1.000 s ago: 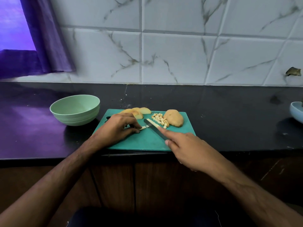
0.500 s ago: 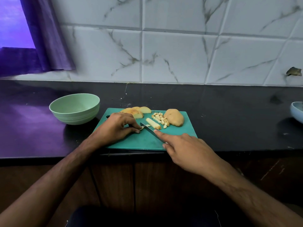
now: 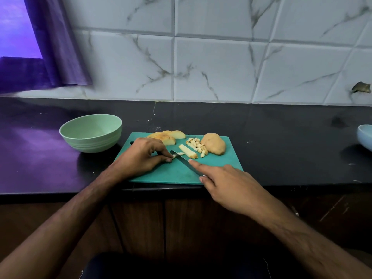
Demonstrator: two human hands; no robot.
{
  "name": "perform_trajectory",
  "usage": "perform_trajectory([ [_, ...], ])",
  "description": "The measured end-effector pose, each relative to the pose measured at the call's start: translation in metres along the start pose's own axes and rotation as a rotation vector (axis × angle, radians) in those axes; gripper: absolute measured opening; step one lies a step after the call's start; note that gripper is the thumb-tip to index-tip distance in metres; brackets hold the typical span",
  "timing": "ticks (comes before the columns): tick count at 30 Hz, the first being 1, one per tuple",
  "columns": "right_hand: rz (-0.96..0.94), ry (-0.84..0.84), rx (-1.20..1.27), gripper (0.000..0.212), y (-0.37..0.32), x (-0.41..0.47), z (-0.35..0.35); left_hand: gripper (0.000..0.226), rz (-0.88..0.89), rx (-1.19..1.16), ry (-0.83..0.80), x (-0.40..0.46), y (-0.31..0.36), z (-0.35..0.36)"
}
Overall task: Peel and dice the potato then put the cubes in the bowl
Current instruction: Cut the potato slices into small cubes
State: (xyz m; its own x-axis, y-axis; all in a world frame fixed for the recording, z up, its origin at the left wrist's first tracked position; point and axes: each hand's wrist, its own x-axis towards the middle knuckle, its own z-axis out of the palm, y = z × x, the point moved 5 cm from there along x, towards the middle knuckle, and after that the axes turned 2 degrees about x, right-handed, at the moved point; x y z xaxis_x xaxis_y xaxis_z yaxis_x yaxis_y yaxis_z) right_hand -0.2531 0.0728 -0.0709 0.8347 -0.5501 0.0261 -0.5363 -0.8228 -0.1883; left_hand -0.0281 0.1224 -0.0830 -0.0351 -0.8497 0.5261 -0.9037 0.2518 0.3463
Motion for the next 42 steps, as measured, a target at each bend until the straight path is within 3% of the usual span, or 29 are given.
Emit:
perform_trajectory([
  [11, 0.012, -0.031, 0.031, 0.052, 0.002, -0.002, 0.002, 0.005, 0.039, 0.044, -0.012, 0.000, 0.007, -0.001],
  [17, -0.005, 0.054, -0.187, 0.054, -0.005, -0.006, -0.003, 0.005, 0.037, 0.052, 0.000, -0.001, 0.008, -0.002],
  [24, -0.005, 0.000, 0.080, 0.051, 0.000, -0.001, -0.010, 0.006, 0.027, 0.063, -0.007, 0.000, 0.008, -0.002],
  [32, -0.008, -0.090, 0.105, 0.052, -0.003, -0.002, 0.005, 0.005, 0.040, 0.067, -0.004, 0.001, 0.007, -0.001],
  [37, -0.013, 0.001, -0.117, 0.054, -0.006, -0.003, 0.001, 0.006, 0.037, 0.065, 0.001, 0.000, 0.006, -0.001],
  [42, -0.011, 0.006, 0.079, 0.051, -0.003, 0.001, -0.011, 0.008, 0.001, 0.084, 0.009, 0.000, 0.008, -0.003],
])
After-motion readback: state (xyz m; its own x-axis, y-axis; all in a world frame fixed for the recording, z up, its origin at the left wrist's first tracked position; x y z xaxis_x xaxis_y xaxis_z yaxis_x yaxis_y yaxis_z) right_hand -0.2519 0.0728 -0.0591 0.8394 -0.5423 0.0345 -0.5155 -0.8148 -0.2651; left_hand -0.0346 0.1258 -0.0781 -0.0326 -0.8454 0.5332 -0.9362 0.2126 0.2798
